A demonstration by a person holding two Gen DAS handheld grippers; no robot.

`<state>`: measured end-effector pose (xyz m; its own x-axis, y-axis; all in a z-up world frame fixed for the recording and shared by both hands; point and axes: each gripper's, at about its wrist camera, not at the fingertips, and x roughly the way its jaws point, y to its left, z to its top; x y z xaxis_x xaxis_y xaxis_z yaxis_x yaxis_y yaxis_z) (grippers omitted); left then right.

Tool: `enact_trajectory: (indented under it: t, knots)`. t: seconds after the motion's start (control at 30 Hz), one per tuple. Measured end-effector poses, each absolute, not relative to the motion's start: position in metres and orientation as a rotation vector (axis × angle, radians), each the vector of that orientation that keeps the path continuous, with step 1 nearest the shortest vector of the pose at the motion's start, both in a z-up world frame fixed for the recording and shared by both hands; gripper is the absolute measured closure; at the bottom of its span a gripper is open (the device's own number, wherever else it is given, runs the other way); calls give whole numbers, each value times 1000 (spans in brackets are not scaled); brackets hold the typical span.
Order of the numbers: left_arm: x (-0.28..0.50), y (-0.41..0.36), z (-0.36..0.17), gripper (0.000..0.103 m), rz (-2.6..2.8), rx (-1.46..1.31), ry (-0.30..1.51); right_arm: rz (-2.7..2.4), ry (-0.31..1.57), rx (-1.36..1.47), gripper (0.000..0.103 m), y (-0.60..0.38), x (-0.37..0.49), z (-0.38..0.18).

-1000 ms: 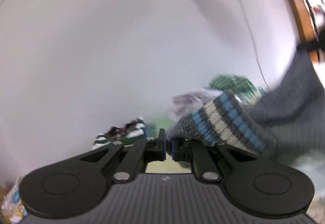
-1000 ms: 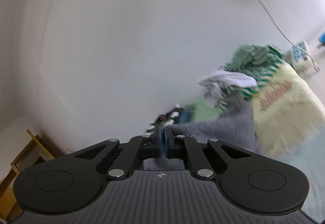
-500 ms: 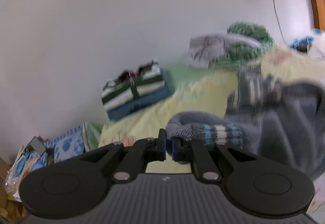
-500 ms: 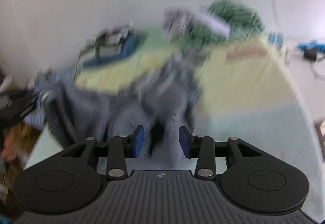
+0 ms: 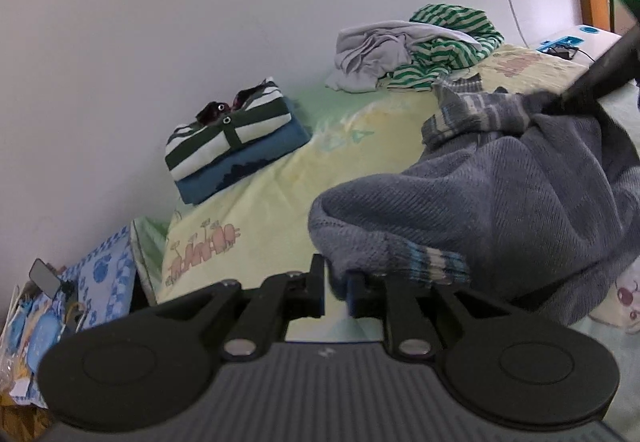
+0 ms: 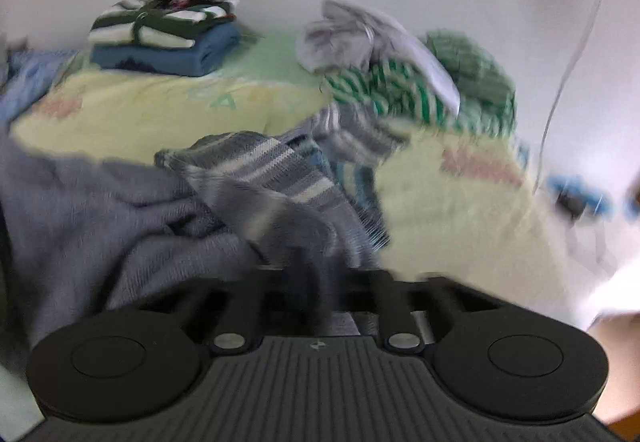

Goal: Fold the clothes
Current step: 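Lower the grey sweater onto the bed with both grippers, spreading it flat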

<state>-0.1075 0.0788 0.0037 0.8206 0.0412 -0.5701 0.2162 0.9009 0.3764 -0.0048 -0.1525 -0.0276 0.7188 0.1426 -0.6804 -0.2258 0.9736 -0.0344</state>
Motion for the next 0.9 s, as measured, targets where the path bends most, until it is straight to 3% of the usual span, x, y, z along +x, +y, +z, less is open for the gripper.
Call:
enact_trajectory:
  t: [0.27,0.47,0.53,0.6,0.7,0.8,0.87,0.9]
  knots:
    - [-118,112,13,65,-172,452,604,-22,627,212,94,-234,-45,27]
    - [-110,138,50,51,-246,400,550,-223,732,206,94,-272,-75,-3]
    - [-99,145,66,41,-275,358,527,-268,778,170,93,-274,-80,-17]
    - [-83,142,75,37,-296,335,507,-288,829,127,88,-272,-79,-26]
    - [-50,122,77,36,-350,341,509,-321,809,47,62,-260,-80,-15]
    - [-13,81,52,34,-446,366,594,-183,681,120,58,-243,-85,11]
    - [7,54,33,29,-503,382,641,-30,637,187,33,-229,-81,23]
    - [16,41,23,26,-515,388,668,69,672,227,30,-222,-72,20]
